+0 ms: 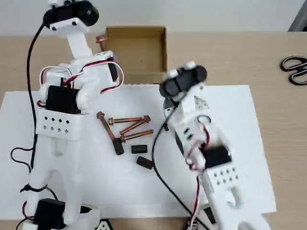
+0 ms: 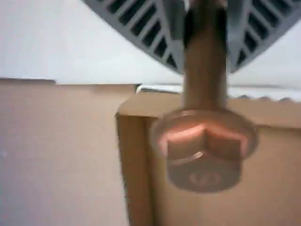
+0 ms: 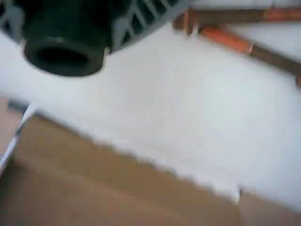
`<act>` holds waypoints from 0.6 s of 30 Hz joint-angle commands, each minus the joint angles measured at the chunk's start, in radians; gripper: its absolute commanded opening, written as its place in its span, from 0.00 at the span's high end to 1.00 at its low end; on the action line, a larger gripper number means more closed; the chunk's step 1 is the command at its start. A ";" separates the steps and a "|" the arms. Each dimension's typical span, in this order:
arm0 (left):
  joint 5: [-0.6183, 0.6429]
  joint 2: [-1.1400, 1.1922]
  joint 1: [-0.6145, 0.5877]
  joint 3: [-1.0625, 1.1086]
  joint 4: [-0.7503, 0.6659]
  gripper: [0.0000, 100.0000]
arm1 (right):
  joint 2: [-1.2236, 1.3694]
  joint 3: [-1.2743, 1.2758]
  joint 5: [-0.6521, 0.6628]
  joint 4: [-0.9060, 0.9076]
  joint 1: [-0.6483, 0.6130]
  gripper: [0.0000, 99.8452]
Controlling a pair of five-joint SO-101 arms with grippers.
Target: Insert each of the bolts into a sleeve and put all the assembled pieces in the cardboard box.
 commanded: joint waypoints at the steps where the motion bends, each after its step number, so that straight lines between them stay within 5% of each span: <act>1: -0.034 -0.054 0.064 -0.044 -0.043 0.99 | -0.162 0.158 0.017 -0.259 0.013 1.00; 8: -0.051 -0.060 0.233 -0.045 -0.115 0.99 | -0.412 0.439 0.018 -0.510 0.054 1.00; 18: -0.150 -0.060 0.410 0.008 -0.201 0.99 | -0.478 0.485 0.055 -0.524 0.048 1.00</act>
